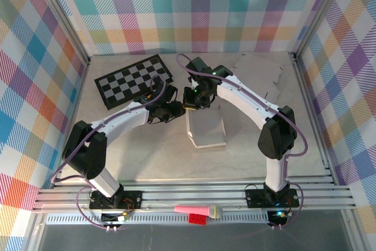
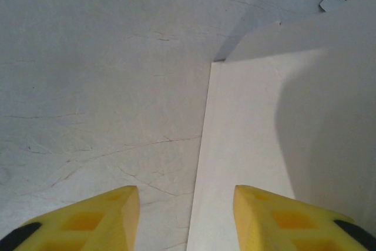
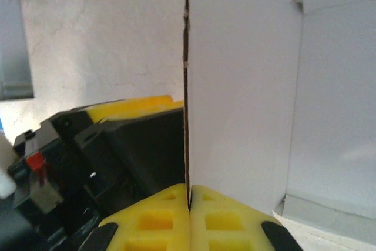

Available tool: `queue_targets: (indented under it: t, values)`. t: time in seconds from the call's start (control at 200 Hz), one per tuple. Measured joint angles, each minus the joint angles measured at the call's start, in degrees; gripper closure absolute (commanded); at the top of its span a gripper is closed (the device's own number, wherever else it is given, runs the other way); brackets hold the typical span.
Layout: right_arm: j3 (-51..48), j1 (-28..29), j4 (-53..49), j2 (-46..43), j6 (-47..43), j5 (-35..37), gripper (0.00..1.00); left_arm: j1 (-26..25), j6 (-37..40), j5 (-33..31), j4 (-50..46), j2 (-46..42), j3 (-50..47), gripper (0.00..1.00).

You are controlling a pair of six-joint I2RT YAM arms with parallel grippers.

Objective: Fold the paper box

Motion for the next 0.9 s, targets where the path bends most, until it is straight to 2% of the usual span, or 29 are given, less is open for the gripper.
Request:
queue_targets:
  t: [0.125, 0.255, 0.405, 0.65, 0.815, 0.9]
  values:
    - [0.1, 0.0, 0.5, -0.3, 4.3, 3.1, 1.00, 0.0, 0.4, -1.4, -2.1, -1.5, 0.5, 0.47]
    - [0.1, 0.0, 0.8, -1.5, 11.3, 7.9, 1.00, 0.0, 1.6, -3.7, -5.6, -5.0, 2.0, 0.46]
    - [0.6, 0.0, -0.9, -4.1, 24.0, 16.1, 1.00, 0.0, 4.1, -5.2, -9.0, -9.9, 3.1, 0.46]
    - [8.5, -0.1, -8.9, -2.8, 45.5, 26.7, 1.00, 0.0, 10.4, -6.1, -15.7, -16.6, 3.0, 0.47]
    - [18.1, -0.8, -17.3, 3.7, 58.2, 28.4, 1.00, 0.2, 16.3, -4.5, -19.2, -17.2, 3.0, 0.46]
    - [19.4, -1.3, -19.8, 6.6, 63.4, 27.6, 1.00, 0.6, 18.6, -3.8, -20.2, -17.2, 3.0, 0.46]
